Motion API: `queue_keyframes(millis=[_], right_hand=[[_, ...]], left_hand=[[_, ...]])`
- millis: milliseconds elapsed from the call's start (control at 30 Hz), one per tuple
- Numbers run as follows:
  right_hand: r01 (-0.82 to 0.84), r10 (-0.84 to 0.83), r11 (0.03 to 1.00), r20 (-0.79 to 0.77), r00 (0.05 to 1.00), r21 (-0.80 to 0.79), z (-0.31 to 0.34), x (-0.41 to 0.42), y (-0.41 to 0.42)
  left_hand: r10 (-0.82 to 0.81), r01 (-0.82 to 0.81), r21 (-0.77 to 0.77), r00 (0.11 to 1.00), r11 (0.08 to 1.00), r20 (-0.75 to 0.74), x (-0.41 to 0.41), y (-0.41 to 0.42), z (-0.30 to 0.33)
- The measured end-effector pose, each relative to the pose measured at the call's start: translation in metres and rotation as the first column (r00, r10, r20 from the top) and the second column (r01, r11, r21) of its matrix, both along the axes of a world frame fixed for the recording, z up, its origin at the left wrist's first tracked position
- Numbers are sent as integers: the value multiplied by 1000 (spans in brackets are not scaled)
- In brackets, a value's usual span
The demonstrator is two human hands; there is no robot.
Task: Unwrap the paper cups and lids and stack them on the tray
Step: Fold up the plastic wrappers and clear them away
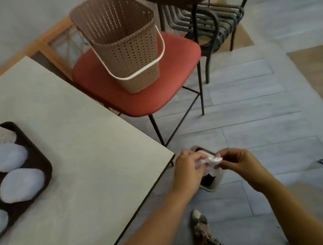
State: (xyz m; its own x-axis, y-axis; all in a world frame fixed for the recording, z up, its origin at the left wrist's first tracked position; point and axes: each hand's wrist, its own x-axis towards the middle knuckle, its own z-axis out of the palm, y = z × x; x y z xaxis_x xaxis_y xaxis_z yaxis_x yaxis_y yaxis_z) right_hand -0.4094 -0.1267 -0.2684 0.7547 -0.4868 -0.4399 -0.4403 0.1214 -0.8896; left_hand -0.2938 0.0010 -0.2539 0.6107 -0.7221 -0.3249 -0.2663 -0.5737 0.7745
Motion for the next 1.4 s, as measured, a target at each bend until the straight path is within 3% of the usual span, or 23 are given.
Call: queue_keyframes(millis=[100, 233, 367, 500, 633, 767, 967, 1167, 1400], right_hand=[[48, -51, 998, -96, 994, -34, -61, -2, 5], [54, -79, 988, -176, 981, -143, -137, 1, 16], [55, -95, 981, -212, 973, -187, -217, 5, 25], [-132, 11, 942, -363, 932, -309, -281, 17, 31], [-302, 107, 910, -545, 832, -283, -336, 34, 32], [-356, 162, 914, -631, 759, -194, -381, 55, 27], [-594, 387, 805, -757, 526, -1, -426, 58, 28], [-415, 235, 899, -650, 723, -137, -399, 57, 30], [-199, 48, 903, -371, 927, -381, -277, 21, 37]], left_hand=[[12, -24, 164, 997, 986, 77, -4, -7, -67], [69, -47, 272, 995, 961, -72, -8, -15, -155], [125, -72, 288, 977, 955, -172, -11, -21, -226], [60, 48, 329, 949, 943, -310, -9, -28, -283], [-21, 156, 408, 949, 900, -316, -7, -28, -330], [4, 134, 426, 952, 895, -307, -4, -18, -364], [-6, 138, 438, 957, 888, -291, 1, -3, -387], [41, 71, 417, 966, 906, -254, -4, -2, -368], [39, 35, 358, 980, 933, -195, -34, -24, -257]])
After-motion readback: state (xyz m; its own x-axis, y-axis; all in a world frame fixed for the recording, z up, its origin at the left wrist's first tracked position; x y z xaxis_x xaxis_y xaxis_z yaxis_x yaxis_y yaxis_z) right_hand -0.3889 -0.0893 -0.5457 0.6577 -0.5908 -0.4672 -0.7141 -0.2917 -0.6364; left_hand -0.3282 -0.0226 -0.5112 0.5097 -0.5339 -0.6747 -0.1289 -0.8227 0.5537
